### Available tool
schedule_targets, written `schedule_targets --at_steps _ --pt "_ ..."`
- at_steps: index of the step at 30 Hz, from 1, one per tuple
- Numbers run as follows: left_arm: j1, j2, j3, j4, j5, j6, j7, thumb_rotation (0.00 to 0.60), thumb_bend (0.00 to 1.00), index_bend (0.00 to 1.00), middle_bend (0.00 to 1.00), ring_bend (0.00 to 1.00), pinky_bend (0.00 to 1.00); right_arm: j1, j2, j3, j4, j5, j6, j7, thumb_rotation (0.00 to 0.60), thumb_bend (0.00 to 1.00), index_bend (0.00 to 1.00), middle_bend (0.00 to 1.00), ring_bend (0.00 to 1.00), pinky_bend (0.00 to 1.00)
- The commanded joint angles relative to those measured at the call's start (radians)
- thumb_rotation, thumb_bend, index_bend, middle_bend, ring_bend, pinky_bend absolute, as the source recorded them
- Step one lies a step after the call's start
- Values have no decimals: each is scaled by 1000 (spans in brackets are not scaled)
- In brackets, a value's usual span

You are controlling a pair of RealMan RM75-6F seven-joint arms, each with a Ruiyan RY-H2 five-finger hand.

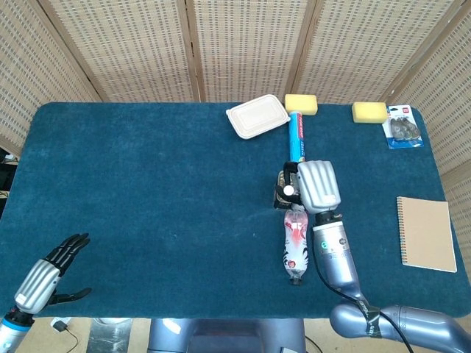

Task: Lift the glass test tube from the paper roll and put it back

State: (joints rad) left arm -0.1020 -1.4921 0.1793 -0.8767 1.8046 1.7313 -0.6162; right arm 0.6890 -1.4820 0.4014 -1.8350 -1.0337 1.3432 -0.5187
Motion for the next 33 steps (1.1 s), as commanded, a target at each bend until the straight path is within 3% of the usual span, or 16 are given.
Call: schedule_targets --at_steps 1,9,15,21,29,33 --pt "0 0 0 0 0 0 1 600 62 0 51 41 206 4 -9 16 -40 68 -34 46 600 277 795 893 927 723" --pt "2 1 -1 4 -5 -1 -7 600 61 0 51 41 207 34 17 36 -79 149 -82 41 600 279 795 910 944 748" --pt "2 -2 -3 14 -10 -5 -20 600 60 0 51 41 207 44 50 70 -91 167 -47 18 600 281 797 913 948 749" --pt "2 -6 1 19 -4 -2 -20 600 61 0 52 41 207 73 101 97 -73 160 19 -99 600 282 798 918 952 750" --pt "2 -5 -1 14 -5 0 -19 600 60 0 51 40 208 40 181 21 -237 229 -79 -60 600 282 806 927 958 758" --pt "6 -5 0 14 -4 7 -13 600 61 0 52 41 208 49 207 57 -221 295 -36 -78 600 285 810 933 964 777"
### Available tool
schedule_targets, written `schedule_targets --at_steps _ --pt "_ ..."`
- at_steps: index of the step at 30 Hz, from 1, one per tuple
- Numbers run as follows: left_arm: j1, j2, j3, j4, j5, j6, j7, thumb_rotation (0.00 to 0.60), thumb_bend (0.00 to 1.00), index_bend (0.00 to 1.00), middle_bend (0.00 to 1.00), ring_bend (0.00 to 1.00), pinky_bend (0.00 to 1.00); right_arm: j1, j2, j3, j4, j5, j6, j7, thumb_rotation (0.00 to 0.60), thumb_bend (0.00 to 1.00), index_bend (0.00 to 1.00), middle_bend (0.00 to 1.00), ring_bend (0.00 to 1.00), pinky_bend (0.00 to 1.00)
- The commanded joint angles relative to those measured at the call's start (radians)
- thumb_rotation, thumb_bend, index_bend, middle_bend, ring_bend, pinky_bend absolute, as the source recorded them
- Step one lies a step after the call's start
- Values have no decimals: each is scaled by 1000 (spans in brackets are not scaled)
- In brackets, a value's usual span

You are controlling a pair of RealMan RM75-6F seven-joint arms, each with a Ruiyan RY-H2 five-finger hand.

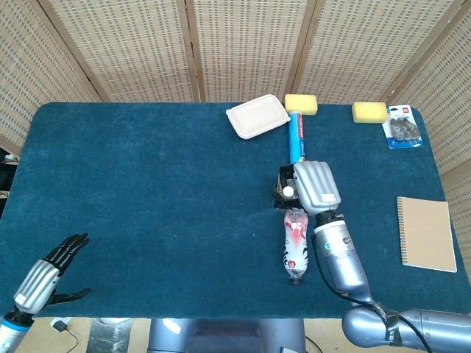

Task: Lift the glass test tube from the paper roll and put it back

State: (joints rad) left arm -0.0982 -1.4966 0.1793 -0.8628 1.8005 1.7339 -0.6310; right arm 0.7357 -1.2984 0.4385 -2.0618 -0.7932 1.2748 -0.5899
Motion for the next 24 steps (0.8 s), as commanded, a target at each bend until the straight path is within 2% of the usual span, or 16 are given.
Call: schedule_targets --at_steps 1,3,4,5,9,10,14,16,18,19,21,24 --pt "3 0 0 -1 1 6 1 600 61 0 52 41 208 7 23 30 14 66 48 -14 600 286 810 933 965 778" --pt "2 1 -1 -1 -1 4 -1 600 60 0 52 40 208 20 18 74 49 102 119 -30 600 286 810 935 966 778" --pt "1 1 -2 -2 -2 3 -1 600 60 0 52 41 208 21 16 72 48 100 123 -30 600 287 811 936 967 779" --pt "0 1 -3 -3 -3 0 -3 600 60 0 51 41 208 20 17 63 41 93 117 -27 600 288 811 937 968 780" --pt "-9 2 -1 -10 -1 -15 3 600 60 0 51 40 208 -4 98 -38 -39 13 7 -29 600 288 812 938 970 789" --pt "-9 2 -1 -13 0 -15 6 600 60 0 51 41 208 -6 109 -40 -41 7 4 -25 600 288 812 937 970 792" --pt "1 3 4 -17 8 4 17 600 60 0 51 40 207 4 81 30 29 22 110 4 600 288 813 940 971 796" --pt "3 3 5 -15 8 5 17 600 60 0 51 41 207 3 59 60 35 94 136 26 600 288 815 942 974 796" --pt "2 3 4 -15 5 3 14 600 61 0 51 41 208 -8 63 78 -1 168 96 80 600 289 815 945 976 799" --pt "0 3 1 -15 2 0 11 600 60 0 51 41 207 -19 83 78 -33 206 37 121 600 290 815 948 978 804" --pt "-4 3 0 -16 0 -8 11 600 61 0 51 41 208 -31 132 66 -51 214 -31 140 600 293 815 951 982 814" --pt "-7 3 3 -21 6 -11 20 600 60 0 51 40 208 -43 165 66 -43 223 -56 174 600 293 815 951 982 820"
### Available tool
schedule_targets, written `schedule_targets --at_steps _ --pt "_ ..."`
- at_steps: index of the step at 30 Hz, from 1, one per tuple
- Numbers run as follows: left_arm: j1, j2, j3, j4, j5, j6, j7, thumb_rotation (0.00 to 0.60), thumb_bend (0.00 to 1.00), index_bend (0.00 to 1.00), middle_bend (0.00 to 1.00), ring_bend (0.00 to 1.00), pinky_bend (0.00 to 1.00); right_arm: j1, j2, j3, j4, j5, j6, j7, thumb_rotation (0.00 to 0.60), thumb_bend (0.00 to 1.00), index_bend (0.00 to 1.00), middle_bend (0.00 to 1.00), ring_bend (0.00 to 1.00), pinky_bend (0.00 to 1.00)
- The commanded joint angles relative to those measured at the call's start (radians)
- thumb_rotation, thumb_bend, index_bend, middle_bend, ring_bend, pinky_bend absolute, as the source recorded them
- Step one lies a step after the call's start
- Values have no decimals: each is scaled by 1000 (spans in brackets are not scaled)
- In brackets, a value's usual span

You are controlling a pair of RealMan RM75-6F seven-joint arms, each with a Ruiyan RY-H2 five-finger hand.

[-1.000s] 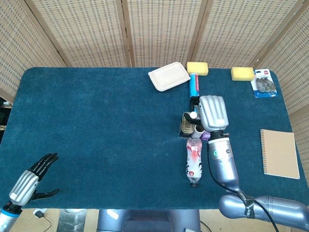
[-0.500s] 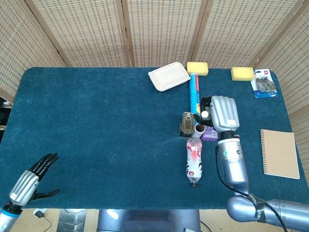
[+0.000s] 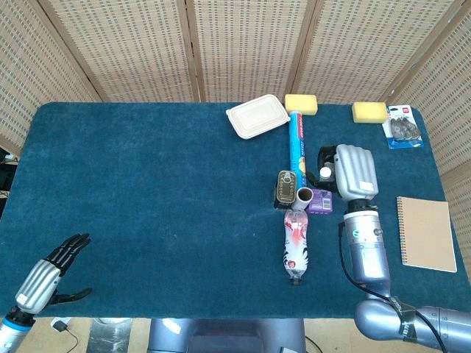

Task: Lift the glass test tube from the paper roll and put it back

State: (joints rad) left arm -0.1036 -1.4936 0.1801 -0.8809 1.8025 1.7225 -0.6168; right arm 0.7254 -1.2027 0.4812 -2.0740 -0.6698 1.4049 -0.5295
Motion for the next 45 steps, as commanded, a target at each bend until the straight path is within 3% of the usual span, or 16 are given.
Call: schedule_targets --at_steps 1,5,10,13,18,22,30,32,37,39,43,45 --pt "-1 0 4 -5 8 4 9 600 60 0 51 40 209 -33 70 27 -20 102 -180 124 600 293 815 952 982 819" --pt "5 -2 9 -3 11 9 12 600 60 0 51 41 209 -30 37 10 25 50 -109 125 600 299 815 956 983 820" --pt "2 -3 1 -2 -2 -4 5 600 61 0 51 41 209 -55 63 -153 24 -203 -147 53 600 299 815 956 981 830" --pt "2 -2 3 -3 3 2 7 600 62 0 52 40 208 -77 80 -196 85 -326 -117 34 600 299 816 956 981 830" --pt "6 -5 9 -1 11 7 16 600 61 0 52 41 209 -78 49 -174 170 -320 -96 58 600 299 816 957 981 830" --pt "1 -4 6 -11 10 2 21 600 61 0 51 41 209 -53 85 -208 165 -353 -157 -14 600 299 820 957 981 830" --pt "4 -1 5 -13 4 0 17 600 61 0 51 40 209 -65 156 -88 187 -140 -109 29 600 299 821 957 982 830" --pt "-1 -4 6 -14 7 -5 17 600 61 0 51 40 209 -61 149 -97 160 -136 -125 31 600 299 822 957 982 830" --pt "-4 -2 11 -20 16 -5 29 600 61 0 51 41 209 -50 133 -172 74 -245 -202 29 600 299 822 957 982 830" --pt "1 1 9 -24 14 3 31 600 61 0 51 40 208 -56 146 -156 81 -227 -192 50 600 299 823 957 982 830" --pt "9 2 10 -18 10 12 22 600 61 0 52 41 209 -57 157 -74 142 -99 -118 75 600 300 823 959 982 830" --pt "0 0 6 -18 8 0 15 600 60 0 52 41 209 -66 147 -113 100 -127 -154 86 600 300 823 960 982 830"
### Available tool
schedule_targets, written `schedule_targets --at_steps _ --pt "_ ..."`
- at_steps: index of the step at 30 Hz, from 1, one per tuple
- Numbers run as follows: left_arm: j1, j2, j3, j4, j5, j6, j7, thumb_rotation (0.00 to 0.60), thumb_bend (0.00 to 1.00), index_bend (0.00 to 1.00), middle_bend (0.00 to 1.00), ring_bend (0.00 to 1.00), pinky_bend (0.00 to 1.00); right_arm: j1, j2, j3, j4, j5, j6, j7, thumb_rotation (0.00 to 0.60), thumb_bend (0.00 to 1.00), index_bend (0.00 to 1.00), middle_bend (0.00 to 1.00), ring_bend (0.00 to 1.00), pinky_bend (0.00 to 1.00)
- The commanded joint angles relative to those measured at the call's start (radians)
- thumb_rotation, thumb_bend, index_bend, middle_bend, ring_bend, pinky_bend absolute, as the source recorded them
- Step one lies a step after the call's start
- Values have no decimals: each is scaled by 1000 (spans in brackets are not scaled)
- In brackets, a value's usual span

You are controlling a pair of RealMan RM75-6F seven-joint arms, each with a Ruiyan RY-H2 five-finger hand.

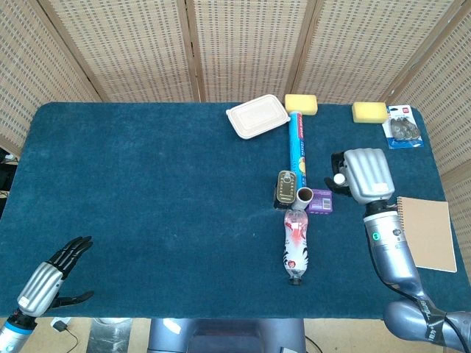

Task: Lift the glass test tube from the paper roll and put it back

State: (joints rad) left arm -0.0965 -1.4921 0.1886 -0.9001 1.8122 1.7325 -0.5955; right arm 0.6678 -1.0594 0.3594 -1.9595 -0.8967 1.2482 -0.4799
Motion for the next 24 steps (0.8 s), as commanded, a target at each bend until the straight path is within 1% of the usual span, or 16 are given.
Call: schedule_targets --at_steps 1,3,4,6,8,10,11,13,15,16,18,20,21,22,24 --pt "-10 -1 -2 0 -1 -16 -7 600 60 0 52 40 209 -19 11 -28 -42 36 -25 46 600 300 823 960 981 830" --pt "-12 0 -2 -2 -1 -19 -3 600 60 0 52 40 208 -31 29 -60 -53 -37 -50 61 600 300 825 960 979 830" --pt "-11 0 -2 -3 -1 -18 0 600 60 0 51 40 209 -33 40 -64 -47 -53 -57 67 600 299 827 960 978 830" --pt "-8 1 -1 -5 0 -12 4 600 61 0 51 41 209 -35 41 -39 -22 -32 -35 88 600 299 829 960 977 830" --pt "-2 1 0 -4 2 -1 7 600 61 0 51 41 208 -28 23 5 22 26 7 99 600 299 830 961 978 830" --pt "3 -1 1 -1 2 4 7 600 61 0 52 41 208 -22 2 29 47 78 47 81 600 300 830 962 978 829" --pt "3 -1 1 0 1 3 5 600 61 0 51 41 209 -19 -6 21 42 80 48 69 600 301 830 963 978 829" --pt "0 -3 -1 1 -1 -3 0 600 61 0 51 40 209 -20 -4 -15 16 43 12 61 600 300 830 963 976 829" --pt "-7 -4 -4 -2 -5 -15 0 600 61 0 51 40 210 -22 10 -53 7 -23 -33 67 600 299 831 963 975 830" --pt "-10 -3 -4 -6 -4 -19 3 600 61 0 51 40 210 -23 13 -53 19 -28 -36 72 600 299 831 964 975 830" --pt "-12 -1 -2 -11 4 -15 13 600 61 0 51 41 211 -22 0 -25 50 11 -12 89 600 299 832 964 975 829" --pt "-6 -1 4 -11 16 4 21 600 61 0 51 41 211 -14 -26 23 98 86 25 101 600 300 832 965 975 829" --pt "-1 -2 8 -7 16 5 18 600 61 0 51 40 211 -9 -36 37 116 117 40 92 600 300 832 965 975 829" --pt "0 -2 10 -4 14 1 15 600 60 0 51 40 211 -4 -40 39 124 126 45 80 600 300 832 965 975 829" --pt "-1 -5 6 3 -2 -22 4 600 61 0 51 41 212 7 -47 12 124 105 42 28 600 300 832 965 975 829"
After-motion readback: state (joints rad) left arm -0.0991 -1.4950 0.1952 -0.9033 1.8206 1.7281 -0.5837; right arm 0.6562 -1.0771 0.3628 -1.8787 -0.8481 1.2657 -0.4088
